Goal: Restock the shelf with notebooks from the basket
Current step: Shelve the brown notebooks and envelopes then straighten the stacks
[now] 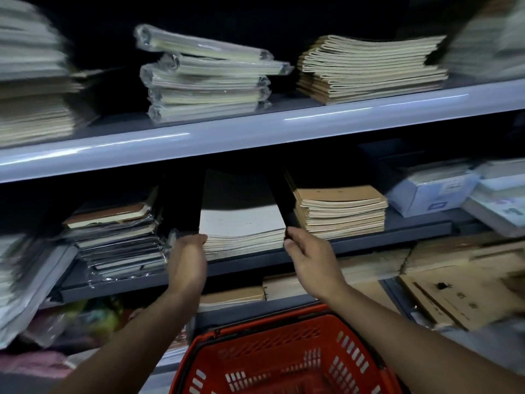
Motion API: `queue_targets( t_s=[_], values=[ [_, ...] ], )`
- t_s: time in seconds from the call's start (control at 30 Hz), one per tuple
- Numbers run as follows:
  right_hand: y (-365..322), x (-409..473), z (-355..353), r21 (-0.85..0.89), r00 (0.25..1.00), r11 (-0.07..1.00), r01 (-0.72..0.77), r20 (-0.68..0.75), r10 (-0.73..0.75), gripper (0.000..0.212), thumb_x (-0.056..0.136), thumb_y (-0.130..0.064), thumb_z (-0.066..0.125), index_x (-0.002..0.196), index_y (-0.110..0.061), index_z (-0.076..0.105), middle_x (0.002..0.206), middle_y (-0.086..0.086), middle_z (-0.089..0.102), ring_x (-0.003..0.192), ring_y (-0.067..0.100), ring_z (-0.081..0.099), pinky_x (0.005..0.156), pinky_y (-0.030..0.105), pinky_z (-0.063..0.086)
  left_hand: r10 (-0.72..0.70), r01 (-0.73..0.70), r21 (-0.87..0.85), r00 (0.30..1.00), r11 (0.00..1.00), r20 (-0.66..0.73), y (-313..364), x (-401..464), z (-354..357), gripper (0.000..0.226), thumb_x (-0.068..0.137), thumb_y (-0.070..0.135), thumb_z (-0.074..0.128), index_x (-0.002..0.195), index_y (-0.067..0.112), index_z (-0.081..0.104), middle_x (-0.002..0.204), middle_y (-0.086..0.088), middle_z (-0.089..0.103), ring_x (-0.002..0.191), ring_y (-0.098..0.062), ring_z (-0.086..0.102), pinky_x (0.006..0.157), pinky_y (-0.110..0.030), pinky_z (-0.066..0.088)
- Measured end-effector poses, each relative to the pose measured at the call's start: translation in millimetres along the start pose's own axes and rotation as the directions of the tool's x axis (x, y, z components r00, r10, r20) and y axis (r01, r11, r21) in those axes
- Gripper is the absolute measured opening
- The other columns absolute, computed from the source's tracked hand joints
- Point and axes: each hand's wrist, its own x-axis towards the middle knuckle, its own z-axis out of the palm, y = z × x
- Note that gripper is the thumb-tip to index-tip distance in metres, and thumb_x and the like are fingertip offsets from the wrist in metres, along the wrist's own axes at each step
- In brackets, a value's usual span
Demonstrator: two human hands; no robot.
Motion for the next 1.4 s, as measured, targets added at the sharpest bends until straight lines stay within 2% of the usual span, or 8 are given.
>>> queue_targets(
  t_s=[0.17,0.4,0.63,0.77,0.93,1.07,1.17,1.4],
  values=[
    [20,-24,-55,-0.171,0.928,0.977,0.125,-0.328,-0.176,0.020,0.094,-0.032,0.053,0.099,-0.022,0.070,0.090,-0.010,0.065,0.083,0.009,0.062,0.072,0.036,0.053,0.324,-0.290,0.254,0.940,0.923,-0.102,31,-58,28,0.039,0.089,0.032,0.063,0.125,0.019,0.060,0.129,-0.007,0.053,0.124,-0.029,0.047,0.109,-0.051,0.039],
    [51,2,-135,0.017,0.769,1.000,-0.015,-0.639,0.023,0.029,0.097,-0.041,0.055,0.114,-0.018,0.059,0.112,-0.001,0.053,0.105,0.025,0.057,0.093,0.050,0.051,0.502,-0.481,0.169,0.857,0.860,-0.117,83,-68,97,0.023,0.090,0.014,0.066,0.112,0.019,0.062,0.119,-0.001,0.053,0.108,-0.018,0.053,0.094,-0.028,0.038],
    [69,59,-162,0.403,0.916,0.895,-0.192,-0.255,0.311,0.064,0.095,-0.063,0.057,0.147,-0.024,0.055,0.139,-0.010,0.061,0.133,0.014,0.053,0.112,0.037,0.039,0.088,-0.109,0.059,0.954,0.992,0.286,101,-5,181,0.060,0.084,0.049,0.055,0.131,0.012,0.064,0.126,-0.005,0.069,0.120,-0.027,0.062,0.112,-0.046,0.043],
    [75,88,-152,0.515,0.926,0.818,-0.258,-0.110,0.361,0.076,0.092,-0.066,0.060,0.155,-0.025,0.046,0.149,-0.011,0.050,0.135,0.010,0.044,0.114,0.034,0.031,-0.027,0.021,0.024,0.956,0.999,0.291,95,8,205,0.031,0.097,0.030,0.047,0.113,0.011,0.067,0.103,-0.009,0.074,0.101,-0.028,0.069,0.099,-0.040,0.053],
    [93,100,-138,0.510,0.960,0.851,-0.127,-0.151,0.234,0.020,0.096,-0.033,0.056,0.087,-0.026,0.072,0.089,-0.004,0.070,0.094,0.023,0.066,0.099,0.047,0.048,-0.042,0.054,-0.042,0.971,0.998,0.235,73,2,224,0.026,0.103,0.016,0.040,0.112,0.001,0.060,0.092,-0.014,0.066,0.085,-0.030,0.065,0.076,-0.040,0.056],
    [100,100,-135,0.528,0.957,0.848,-0.057,-0.214,0.197,0.023,0.098,-0.026,0.051,0.088,-0.013,0.068,0.085,0.001,0.067,0.087,0.021,0.062,0.086,0.039,0.045,-0.081,0.117,-0.142,0.968,0.983,0.239,68,-4,228,0.021,0.102,0.028,0.043,0.112,0.017,0.058,0.114,-0.016,0.069,0.110,-0.037,0.066,0.102,-0.057,0.051],
    [99,100,-134,0.540,0.953,0.840,-0.057,-0.220,0.207,0.026,0.103,-0.018,0.048,0.088,-0.019,0.070,0.084,-0.003,0.070,0.088,0.018,0.064,0.088,0.038,0.046,-0.108,0.158,-0.192,0.962,0.969,0.249,67,-7,226,0.017,0.105,0.022,0.041,0.093,0.026,0.053,0.110,-0.012,0.068,0.114,-0.036,0.065,0.104,-0.056,0.051],
    [95,96,-141,0.487,0.965,0.865,-0.122,-0.145,0.217,0.026,0.099,-0.039,0.053,0.099,-0.021,0.072,0.096,-0.005,0.074,0.099,0.017,0.067,0.098,0.040,0.048,-0.069,0.138,-0.216,0.953,0.967,0.296,56,5,226,0.041,0.085,0.036,0.051,0.114,0.008,0.059,0.118,-0.024,0.069,0.109,-0.043,0.068,0.097,-0.063,0.054]
  ],
)
